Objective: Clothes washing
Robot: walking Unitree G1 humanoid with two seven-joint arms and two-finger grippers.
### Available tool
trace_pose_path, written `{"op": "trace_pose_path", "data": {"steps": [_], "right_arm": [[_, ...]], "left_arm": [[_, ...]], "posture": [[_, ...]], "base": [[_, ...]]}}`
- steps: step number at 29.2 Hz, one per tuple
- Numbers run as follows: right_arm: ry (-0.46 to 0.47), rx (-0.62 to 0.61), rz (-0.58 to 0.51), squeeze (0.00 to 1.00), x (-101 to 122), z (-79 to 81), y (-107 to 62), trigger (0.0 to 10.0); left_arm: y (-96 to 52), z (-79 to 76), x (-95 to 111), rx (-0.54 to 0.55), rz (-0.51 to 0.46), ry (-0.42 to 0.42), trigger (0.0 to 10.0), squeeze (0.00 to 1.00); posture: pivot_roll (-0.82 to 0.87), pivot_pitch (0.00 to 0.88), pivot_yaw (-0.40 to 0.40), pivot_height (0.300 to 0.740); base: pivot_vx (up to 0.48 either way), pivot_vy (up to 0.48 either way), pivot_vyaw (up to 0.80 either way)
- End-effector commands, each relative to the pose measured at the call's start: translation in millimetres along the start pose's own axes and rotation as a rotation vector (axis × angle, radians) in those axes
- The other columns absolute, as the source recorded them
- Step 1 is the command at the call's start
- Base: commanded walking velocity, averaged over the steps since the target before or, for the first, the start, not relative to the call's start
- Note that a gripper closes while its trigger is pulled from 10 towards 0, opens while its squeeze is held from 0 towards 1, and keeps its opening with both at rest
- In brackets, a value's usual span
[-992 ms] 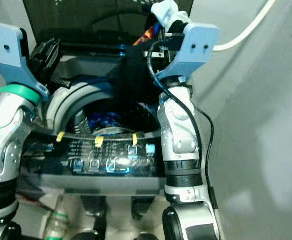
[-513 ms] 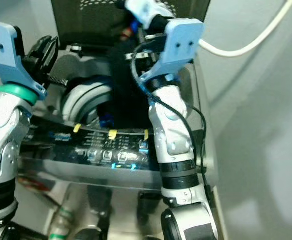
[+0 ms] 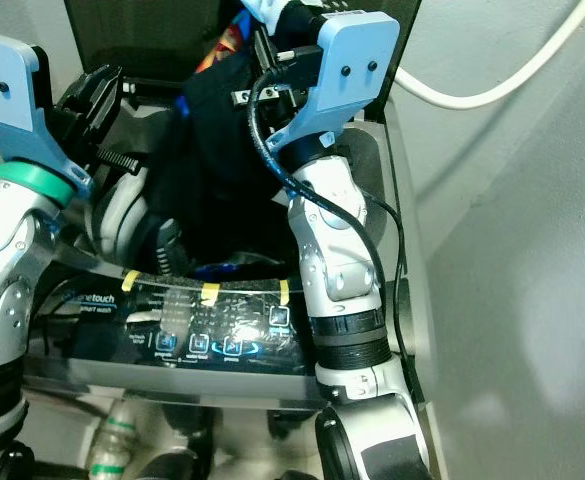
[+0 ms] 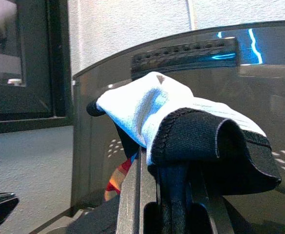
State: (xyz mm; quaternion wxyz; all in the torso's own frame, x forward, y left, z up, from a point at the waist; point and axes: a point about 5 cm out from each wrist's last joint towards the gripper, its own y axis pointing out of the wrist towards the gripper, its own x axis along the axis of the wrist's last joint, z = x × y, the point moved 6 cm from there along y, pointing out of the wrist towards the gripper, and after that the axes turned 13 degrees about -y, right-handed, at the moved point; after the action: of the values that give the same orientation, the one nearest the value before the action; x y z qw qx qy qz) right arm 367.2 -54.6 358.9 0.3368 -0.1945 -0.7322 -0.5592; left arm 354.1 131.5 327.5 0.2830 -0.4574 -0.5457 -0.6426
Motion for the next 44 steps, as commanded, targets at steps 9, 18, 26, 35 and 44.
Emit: {"op": "trace_pose_path", "data": {"steps": [9,18,26,35,44], "right_arm": [[0.005,0.007,0.01,0.0,-3.7,1.1,-2.1,10.0],[0.001,0.008,0.016,0.0,-5.6,1.1,-3.1,10.0],[-0.003,0.009,0.021,0.0,-7.2,1.2,-3.5,10.0],[-0.03,0.016,0.024,0.0,-9.9,2.7,-1.6,10.0],[-0.136,-0.062,-0.101,0.0,18.3,-15.3,35.5,10.0]], "left_arm": [[-1.0,7.1,-5.1,0.031,0.022,-0.007,10.0,0.0],[-0.7,7.6,-7.7,0.036,0.034,0.008,10.0,0.0],[-0.6,7.5,-9.8,0.035,0.043,0.008,10.0,0.0],[-1.2,4.6,-13.9,0.015,0.057,0.01,10.0,0.0],[-21.6,-42.9,-27.5,-0.277,0.14,-0.053,10.0,0.0]], "posture": [[0.07,0.0,0.021,0.74],[0.07,0.0,0.023,0.74],[0.07,0.0,0.024,0.74],[0.07,0.0,0.027,0.74],[0.07,0.0,0.022,0.74]], "base": [[0.0,0.428,0.0],[0.0,0.0,0.0],[0.0,0.0,0.0],[0.0,0.0,0.0],[0.0,0.0,0.0]]}}
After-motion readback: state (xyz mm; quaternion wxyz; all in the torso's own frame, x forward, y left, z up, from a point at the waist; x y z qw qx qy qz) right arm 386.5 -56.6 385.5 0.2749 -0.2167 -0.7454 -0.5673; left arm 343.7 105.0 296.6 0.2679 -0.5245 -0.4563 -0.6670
